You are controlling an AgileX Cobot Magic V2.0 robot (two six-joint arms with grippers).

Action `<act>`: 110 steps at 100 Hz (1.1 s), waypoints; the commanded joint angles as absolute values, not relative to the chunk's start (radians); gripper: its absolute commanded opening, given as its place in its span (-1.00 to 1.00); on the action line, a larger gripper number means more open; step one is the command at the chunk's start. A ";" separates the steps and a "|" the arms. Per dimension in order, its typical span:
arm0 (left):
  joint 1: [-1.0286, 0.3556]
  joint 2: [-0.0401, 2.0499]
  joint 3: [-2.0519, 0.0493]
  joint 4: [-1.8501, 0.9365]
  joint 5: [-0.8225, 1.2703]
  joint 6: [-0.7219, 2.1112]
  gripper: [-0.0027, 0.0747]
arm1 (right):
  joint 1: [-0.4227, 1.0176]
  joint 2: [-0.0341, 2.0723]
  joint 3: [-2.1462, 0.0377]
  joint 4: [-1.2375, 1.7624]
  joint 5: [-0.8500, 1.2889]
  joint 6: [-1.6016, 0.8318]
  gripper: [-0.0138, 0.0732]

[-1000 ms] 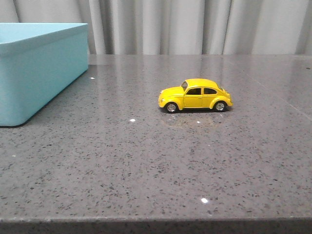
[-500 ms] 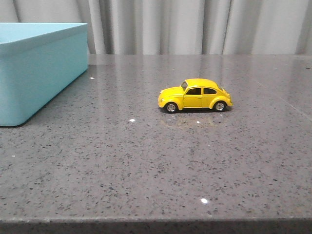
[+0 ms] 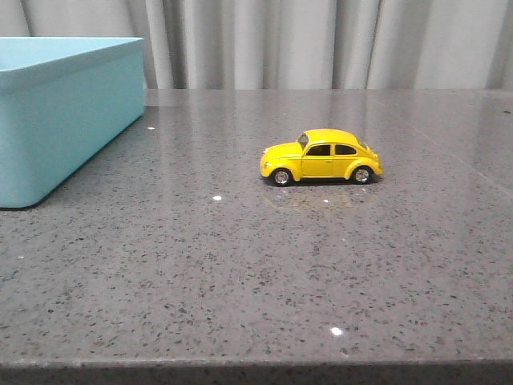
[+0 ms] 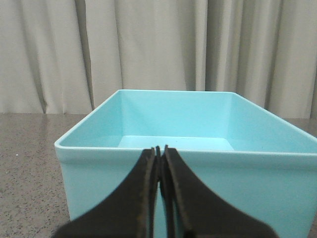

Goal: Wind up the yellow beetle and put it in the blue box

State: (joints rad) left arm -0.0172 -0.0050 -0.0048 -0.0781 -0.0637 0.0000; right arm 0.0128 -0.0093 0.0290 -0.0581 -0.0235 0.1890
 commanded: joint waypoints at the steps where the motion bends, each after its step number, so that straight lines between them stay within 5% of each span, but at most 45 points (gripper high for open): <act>1: -0.023 -0.020 -0.046 -0.087 -0.110 -0.006 -0.98 | 0.010 -0.027 -0.017 -0.061 -0.086 0.188 -0.83; 51: -0.023 0.237 -0.316 -0.087 -0.075 -0.007 -0.98 | 0.010 0.011 -0.294 -0.061 0.250 0.188 -0.82; 110: -0.023 0.388 -0.410 -0.087 -0.076 -0.007 -0.98 | 0.010 0.545 -0.561 -0.061 0.310 0.188 -0.82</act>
